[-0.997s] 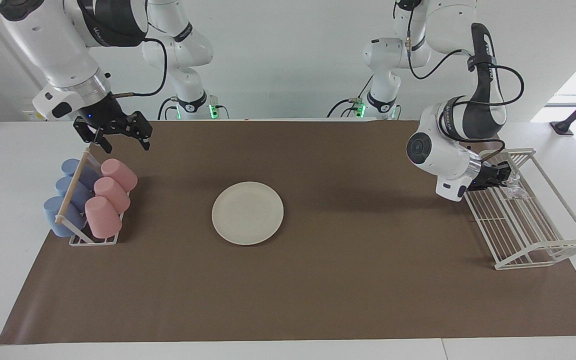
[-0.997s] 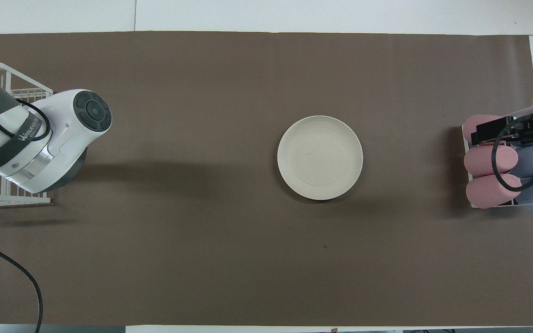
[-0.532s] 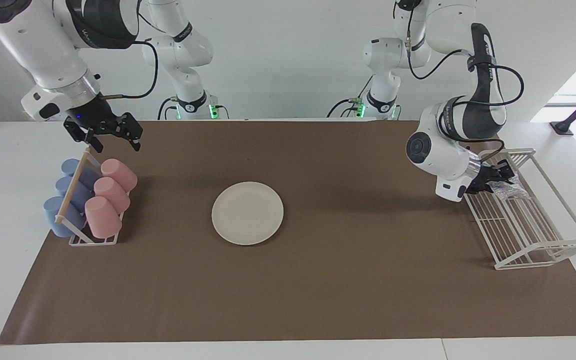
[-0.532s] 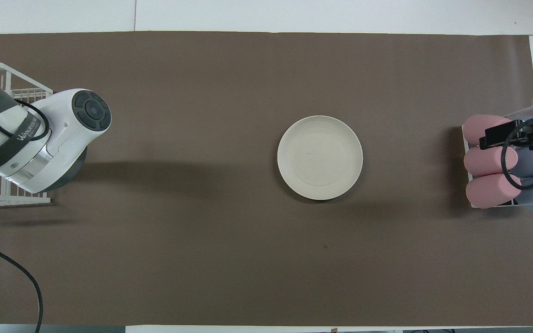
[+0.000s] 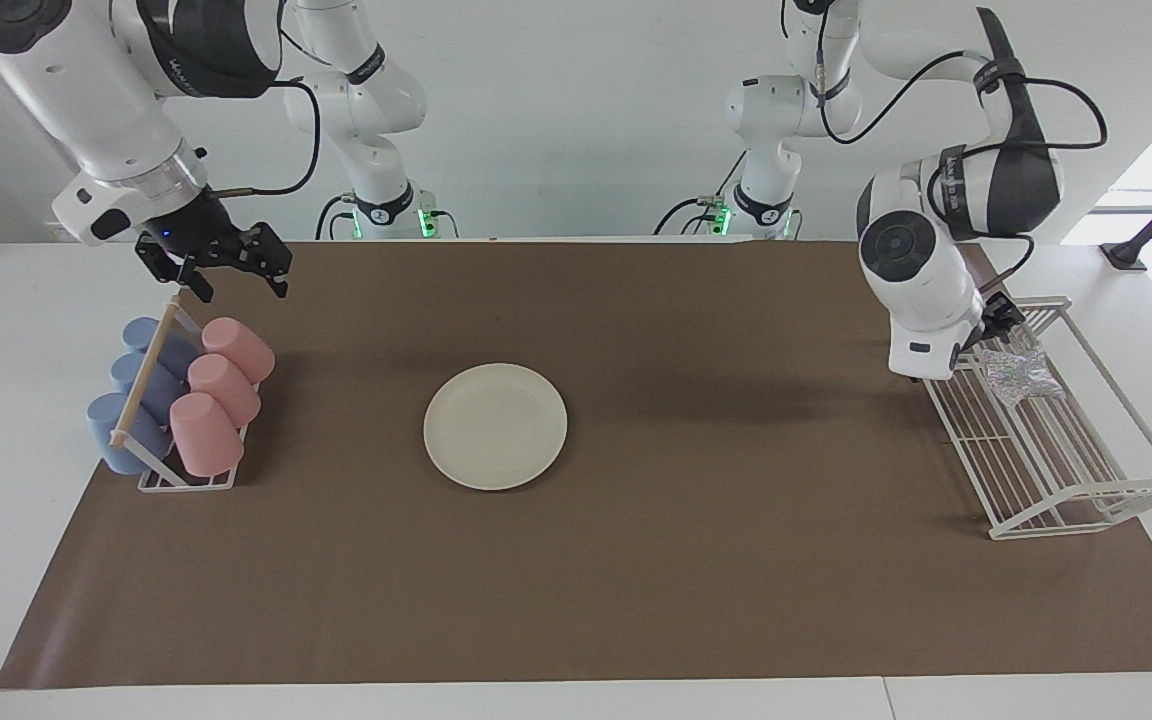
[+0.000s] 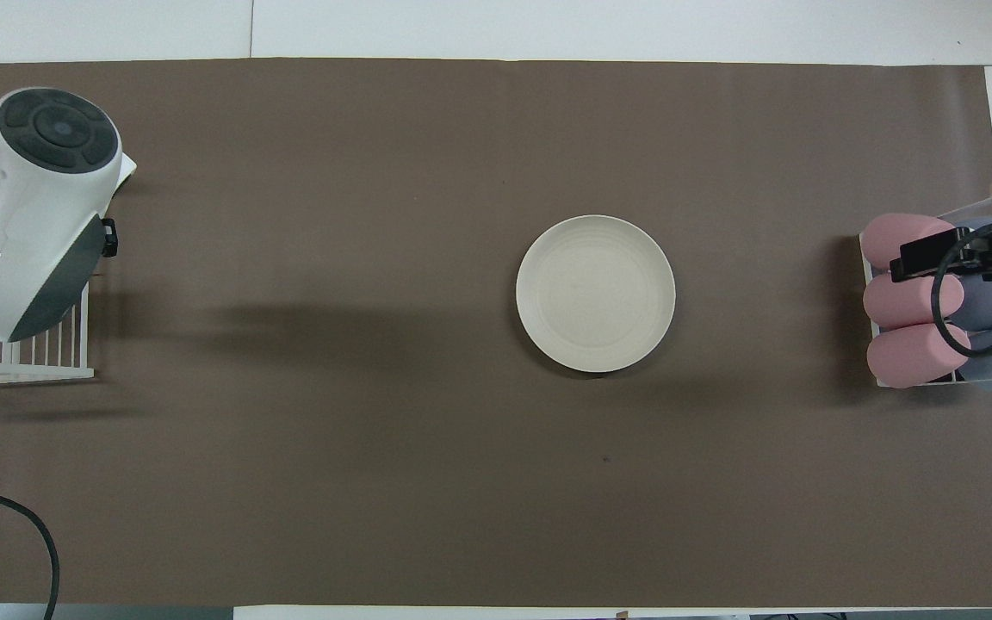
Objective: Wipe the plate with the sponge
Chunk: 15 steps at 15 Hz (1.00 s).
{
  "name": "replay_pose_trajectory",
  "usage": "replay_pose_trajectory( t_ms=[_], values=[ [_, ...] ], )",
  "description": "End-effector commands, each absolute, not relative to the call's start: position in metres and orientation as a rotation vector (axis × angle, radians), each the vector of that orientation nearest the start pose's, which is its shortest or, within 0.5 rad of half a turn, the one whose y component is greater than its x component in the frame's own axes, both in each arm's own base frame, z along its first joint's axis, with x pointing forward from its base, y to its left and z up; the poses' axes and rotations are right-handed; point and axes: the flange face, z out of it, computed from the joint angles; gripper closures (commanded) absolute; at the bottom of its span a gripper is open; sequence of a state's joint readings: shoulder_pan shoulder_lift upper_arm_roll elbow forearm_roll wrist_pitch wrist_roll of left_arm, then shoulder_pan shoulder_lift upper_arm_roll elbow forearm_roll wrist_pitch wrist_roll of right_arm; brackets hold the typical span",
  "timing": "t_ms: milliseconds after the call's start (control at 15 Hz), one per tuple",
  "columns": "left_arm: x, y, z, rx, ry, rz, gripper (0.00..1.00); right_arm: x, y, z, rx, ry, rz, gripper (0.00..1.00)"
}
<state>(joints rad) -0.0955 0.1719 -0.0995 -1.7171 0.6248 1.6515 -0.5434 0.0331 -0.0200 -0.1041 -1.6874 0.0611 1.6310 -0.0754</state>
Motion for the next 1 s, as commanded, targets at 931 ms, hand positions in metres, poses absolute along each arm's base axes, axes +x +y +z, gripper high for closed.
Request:
replay_pose_trajectory(
  t_ms=[931],
  values=[
    [0.522, -0.049, 0.614, -3.140, -0.207, 0.147, 0.00, 0.545, -0.036, 0.589, -3.100, -0.084, 0.051, 0.00]
  ],
)
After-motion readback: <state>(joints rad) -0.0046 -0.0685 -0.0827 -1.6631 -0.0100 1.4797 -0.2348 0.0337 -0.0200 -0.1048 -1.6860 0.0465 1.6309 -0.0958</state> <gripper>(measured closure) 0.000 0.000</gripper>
